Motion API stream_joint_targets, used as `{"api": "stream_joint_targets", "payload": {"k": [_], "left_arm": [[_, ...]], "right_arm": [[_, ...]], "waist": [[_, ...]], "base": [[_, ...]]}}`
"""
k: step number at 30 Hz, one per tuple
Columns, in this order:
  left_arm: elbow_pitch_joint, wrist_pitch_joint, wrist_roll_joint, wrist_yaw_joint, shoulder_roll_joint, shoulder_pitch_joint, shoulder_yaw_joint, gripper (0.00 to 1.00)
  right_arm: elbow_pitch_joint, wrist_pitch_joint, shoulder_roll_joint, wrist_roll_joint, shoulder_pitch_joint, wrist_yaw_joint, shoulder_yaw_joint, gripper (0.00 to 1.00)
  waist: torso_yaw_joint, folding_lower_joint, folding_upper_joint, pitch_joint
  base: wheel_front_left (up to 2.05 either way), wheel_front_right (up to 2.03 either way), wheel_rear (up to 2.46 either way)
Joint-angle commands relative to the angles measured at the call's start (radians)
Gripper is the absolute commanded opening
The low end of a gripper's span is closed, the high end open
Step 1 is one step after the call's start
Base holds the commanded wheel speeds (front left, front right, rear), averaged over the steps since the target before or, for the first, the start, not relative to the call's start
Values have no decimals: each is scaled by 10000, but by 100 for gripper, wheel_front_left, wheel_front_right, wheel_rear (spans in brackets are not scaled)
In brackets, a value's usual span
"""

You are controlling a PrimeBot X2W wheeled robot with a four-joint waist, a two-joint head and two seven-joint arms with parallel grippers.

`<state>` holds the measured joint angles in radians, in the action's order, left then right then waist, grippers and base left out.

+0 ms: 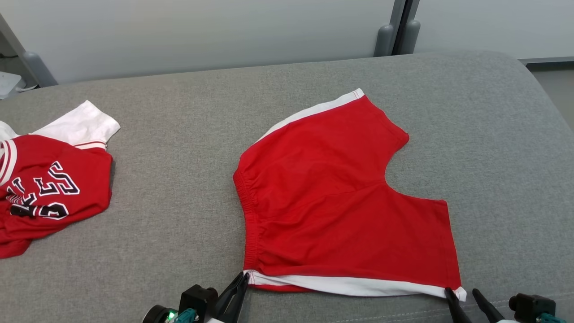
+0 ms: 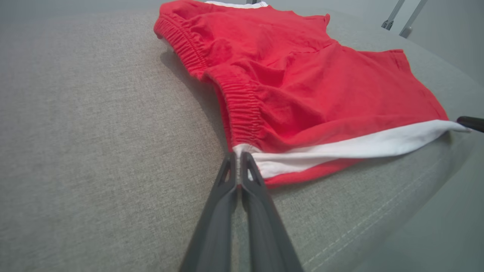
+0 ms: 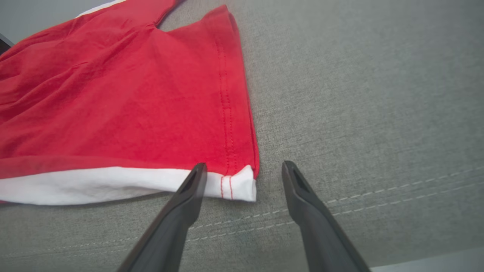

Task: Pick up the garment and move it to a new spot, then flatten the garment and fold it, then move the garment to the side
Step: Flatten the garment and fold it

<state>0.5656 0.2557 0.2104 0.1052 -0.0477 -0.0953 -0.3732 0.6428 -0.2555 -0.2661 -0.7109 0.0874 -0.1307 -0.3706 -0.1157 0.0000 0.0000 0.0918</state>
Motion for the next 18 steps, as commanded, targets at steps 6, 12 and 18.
{"api": "stream_joint_targets", "payload": {"k": [6, 12, 18], "left_arm": [[-271, 61, -193, 89, -28, -103, 370, 0], [-412, 61, -157, 114, -27, -73, 402, 0], [-940, 61, 16, 141, -27, -8, 488, 0]], "right_arm": [[-63, -63, -63, -154, -27, 0, -551, 0], [-166, -63, -275, -240, 14, 0, -685, 0], [-1404, -63, -606, 349, -101, 0, 150, 0]], "waist": [[-85, 0, 0, -134], [-51, 0, 0, -177], [-190, 0, 0, -76]], "base": [[0, 0, 0], [0, 0, 0], [0, 0, 0]]}}
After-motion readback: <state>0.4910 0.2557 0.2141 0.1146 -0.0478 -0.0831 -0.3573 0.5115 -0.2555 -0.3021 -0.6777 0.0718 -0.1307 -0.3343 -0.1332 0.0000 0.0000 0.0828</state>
